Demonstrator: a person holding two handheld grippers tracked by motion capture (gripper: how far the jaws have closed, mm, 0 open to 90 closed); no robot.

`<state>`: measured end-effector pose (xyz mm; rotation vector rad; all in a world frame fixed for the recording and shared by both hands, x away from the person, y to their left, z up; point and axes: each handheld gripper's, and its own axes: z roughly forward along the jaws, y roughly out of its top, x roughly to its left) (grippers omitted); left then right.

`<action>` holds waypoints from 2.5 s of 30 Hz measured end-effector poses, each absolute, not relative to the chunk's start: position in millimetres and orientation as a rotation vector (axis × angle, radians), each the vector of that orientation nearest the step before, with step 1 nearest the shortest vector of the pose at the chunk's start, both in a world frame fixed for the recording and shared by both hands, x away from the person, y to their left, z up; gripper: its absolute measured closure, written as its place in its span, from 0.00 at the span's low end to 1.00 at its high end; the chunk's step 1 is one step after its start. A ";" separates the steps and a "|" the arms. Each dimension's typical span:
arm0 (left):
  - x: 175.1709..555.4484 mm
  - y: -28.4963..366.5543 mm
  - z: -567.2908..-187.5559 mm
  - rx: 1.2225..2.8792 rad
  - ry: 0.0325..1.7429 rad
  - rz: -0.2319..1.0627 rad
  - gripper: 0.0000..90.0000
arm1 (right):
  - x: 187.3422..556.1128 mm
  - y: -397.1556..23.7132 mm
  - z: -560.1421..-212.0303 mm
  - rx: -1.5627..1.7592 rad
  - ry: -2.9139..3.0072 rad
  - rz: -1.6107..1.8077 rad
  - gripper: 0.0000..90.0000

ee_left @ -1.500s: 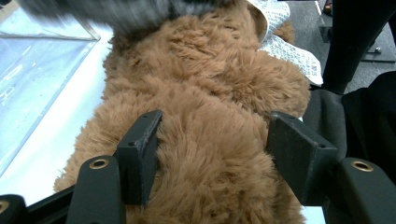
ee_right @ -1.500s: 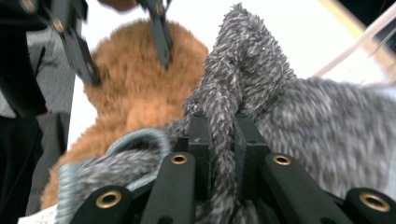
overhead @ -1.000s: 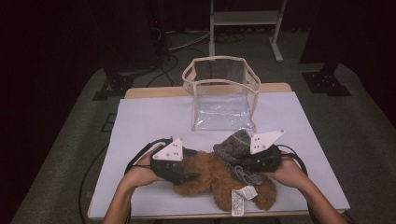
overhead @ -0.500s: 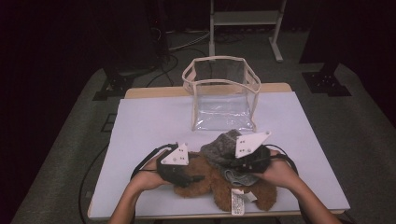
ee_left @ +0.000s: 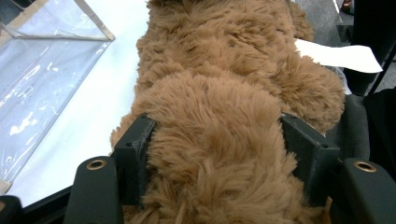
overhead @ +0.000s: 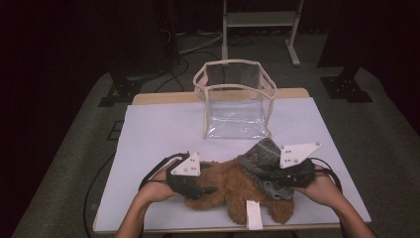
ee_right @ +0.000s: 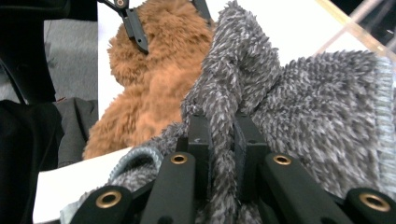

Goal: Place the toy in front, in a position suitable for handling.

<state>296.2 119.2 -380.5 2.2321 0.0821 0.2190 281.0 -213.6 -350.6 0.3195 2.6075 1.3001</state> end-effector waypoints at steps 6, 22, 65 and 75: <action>296.5 120.7 -380.4 2.231 0.079 0.214 0.38 | 269.5 -233.9 -366.1 0.391 2.563 1.403 0.88; 297.2 121.4 -379.9 2.234 0.070 0.214 0.38 | 260.4 -257.0 -369.6 0.453 2.550 1.382 0.88; 296.6 115.8 -378.2 2.241 0.034 0.215 0.38 | 327.4 -193.0 -349.2 0.347 2.692 1.335 0.88; 303.6 115.7 -368.5 2.242 0.085 0.197 0.28 | 299.6 -211.3 -359.0 0.373 2.679 1.349 0.89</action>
